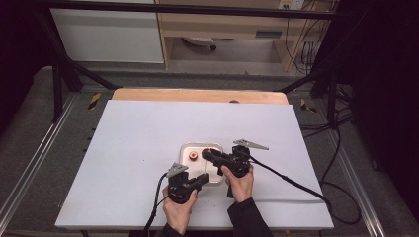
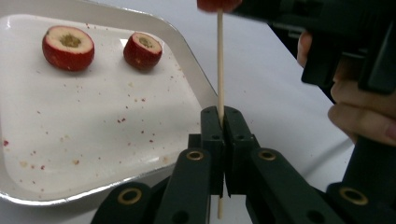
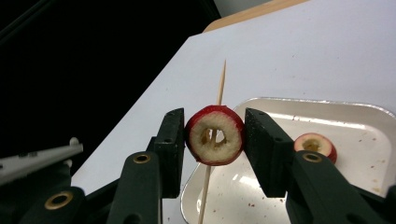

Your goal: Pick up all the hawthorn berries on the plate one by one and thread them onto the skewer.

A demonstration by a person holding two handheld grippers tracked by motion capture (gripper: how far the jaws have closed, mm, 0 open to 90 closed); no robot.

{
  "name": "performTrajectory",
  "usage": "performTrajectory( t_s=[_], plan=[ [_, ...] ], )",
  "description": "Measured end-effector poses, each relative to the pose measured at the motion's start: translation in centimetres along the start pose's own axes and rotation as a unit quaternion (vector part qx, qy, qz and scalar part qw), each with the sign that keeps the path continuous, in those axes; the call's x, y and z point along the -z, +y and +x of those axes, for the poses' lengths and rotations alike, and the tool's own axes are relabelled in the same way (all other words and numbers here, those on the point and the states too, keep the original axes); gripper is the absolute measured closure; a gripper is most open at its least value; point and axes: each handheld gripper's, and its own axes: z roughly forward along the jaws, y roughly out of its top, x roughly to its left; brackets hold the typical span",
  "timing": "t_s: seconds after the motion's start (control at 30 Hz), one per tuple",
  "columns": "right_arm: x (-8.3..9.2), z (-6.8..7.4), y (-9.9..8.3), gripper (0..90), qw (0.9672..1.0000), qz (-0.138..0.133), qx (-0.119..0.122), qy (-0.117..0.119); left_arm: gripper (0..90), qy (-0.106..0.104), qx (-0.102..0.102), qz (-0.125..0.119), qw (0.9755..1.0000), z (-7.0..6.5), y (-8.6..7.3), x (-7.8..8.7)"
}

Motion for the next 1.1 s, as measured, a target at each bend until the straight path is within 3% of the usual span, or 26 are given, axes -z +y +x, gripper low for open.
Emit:
performTrajectory(
  t_s=[0.43, 0.8, 1.1],
  plan=[
    [-0.1, 0.3, -1.1, 59.9, 0.9997, 0.024, 0.009, 0.007, 88.4, 0.006, -0.023, -0.002, 0.9997, 0.4, 1.5, -0.3],
    [0.0, 0.3, -1.2, 59.6, 0.9993, 0.031, 0.022, 0.003, 88.4, 0.003, -0.043, 0.005, 0.9991, 0.7, 1.4, -0.4],
    [0.6, -0.1, -0.2, 31.5, 0.9965, 0.043, 0.07, -0.016, 88.3, 0.021, -0.081, 0.027, 0.9961, 1.6, 1.3, 0.7]
  ],
)
